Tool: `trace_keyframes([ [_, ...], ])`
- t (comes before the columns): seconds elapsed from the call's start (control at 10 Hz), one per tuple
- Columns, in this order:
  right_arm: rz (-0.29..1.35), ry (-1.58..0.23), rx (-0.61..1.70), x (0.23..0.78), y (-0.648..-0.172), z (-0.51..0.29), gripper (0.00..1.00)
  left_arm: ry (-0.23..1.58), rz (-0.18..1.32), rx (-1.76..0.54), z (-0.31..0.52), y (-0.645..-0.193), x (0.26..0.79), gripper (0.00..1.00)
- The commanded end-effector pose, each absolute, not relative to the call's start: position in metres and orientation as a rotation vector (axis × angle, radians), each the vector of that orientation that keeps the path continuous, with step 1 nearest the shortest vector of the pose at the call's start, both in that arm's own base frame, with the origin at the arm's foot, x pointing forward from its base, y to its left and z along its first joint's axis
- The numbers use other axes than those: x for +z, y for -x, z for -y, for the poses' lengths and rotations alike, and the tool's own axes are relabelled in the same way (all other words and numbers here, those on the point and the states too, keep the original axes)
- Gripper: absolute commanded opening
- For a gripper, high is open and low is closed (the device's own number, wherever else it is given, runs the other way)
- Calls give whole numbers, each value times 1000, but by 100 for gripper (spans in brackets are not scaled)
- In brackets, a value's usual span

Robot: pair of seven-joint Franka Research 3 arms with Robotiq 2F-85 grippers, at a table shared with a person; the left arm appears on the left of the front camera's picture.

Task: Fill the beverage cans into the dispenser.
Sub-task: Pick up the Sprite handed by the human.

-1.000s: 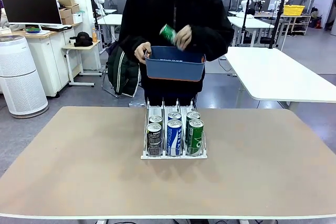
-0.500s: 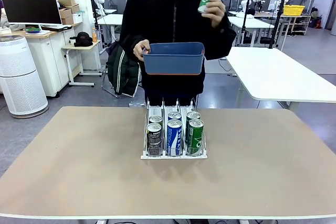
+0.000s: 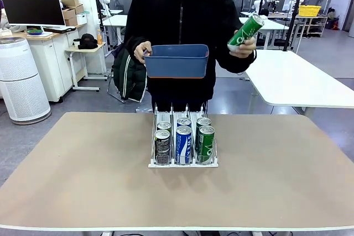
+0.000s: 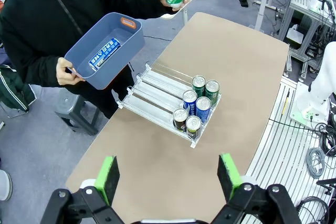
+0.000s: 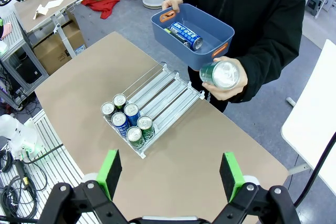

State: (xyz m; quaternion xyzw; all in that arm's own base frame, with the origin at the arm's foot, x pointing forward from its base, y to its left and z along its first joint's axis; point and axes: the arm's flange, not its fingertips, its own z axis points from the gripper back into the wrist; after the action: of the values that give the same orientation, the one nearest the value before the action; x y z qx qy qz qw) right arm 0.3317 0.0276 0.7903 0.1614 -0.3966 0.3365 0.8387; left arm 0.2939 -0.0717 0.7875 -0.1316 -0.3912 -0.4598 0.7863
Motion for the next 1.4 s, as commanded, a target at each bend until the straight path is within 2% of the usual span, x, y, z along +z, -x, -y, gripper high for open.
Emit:
trace_keyframes([
  [0.0,838,-346,711,790,-333,-27,100,281,844,-987,71,-294,788,100],
  [1.3,838,-346,711,790,-333,-27,100,281,844,-987,71,-294,788,100],
])
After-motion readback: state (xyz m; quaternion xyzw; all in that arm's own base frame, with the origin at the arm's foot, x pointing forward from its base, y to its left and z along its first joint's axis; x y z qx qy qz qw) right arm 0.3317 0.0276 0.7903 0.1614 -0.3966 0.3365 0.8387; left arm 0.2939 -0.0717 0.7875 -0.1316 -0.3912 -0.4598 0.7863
